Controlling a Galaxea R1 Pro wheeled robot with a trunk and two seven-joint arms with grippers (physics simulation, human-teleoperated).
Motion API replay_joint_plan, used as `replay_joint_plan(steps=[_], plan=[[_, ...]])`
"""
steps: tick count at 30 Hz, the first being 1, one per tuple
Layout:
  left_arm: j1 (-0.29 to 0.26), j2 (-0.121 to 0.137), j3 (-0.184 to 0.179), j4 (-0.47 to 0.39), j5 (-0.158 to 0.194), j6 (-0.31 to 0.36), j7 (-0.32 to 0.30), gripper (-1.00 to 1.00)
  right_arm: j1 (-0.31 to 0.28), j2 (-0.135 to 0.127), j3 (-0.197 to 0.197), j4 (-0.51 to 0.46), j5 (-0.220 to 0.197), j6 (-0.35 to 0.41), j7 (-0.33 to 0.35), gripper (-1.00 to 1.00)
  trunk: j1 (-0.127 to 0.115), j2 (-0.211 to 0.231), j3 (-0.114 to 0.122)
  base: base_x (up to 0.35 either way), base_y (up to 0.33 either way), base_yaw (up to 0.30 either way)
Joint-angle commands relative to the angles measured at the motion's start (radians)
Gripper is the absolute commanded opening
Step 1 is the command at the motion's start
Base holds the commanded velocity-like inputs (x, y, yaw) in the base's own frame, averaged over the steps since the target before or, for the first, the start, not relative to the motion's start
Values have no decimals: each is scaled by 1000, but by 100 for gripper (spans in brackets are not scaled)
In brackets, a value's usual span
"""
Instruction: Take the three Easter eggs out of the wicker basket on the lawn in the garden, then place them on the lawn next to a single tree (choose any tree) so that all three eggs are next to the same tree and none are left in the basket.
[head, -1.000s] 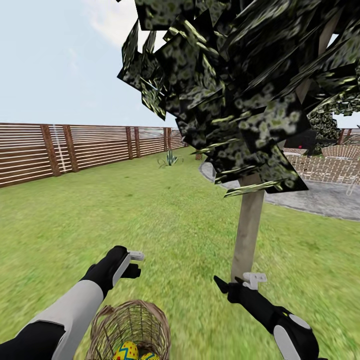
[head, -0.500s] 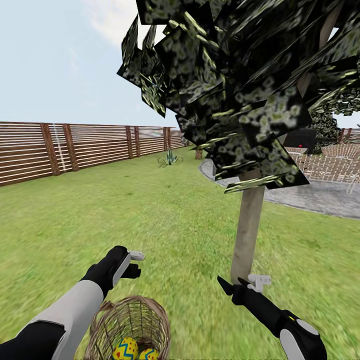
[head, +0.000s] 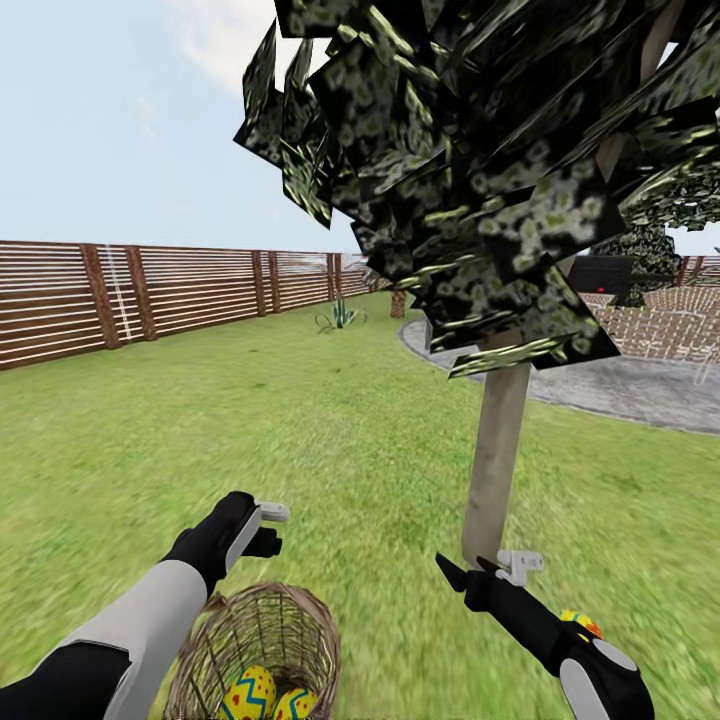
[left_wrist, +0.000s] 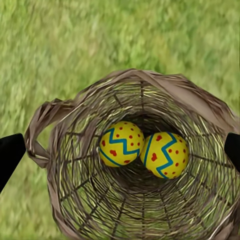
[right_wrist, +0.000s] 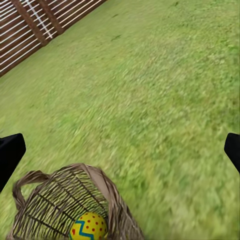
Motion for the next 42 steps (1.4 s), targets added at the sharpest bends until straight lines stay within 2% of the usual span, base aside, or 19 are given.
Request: replay_joint_plan(steps=[1,42], plan=[[-1,1,-5,-1,10,4,9,100,-1,0,0,-1,-6,5,-1,100,4,-8,-4,0,0,0],[0,1,-7,-2,11,9,7,100,-1,1,0,5,-7,5,-4,100,161,-295,-133,0,0,0]])
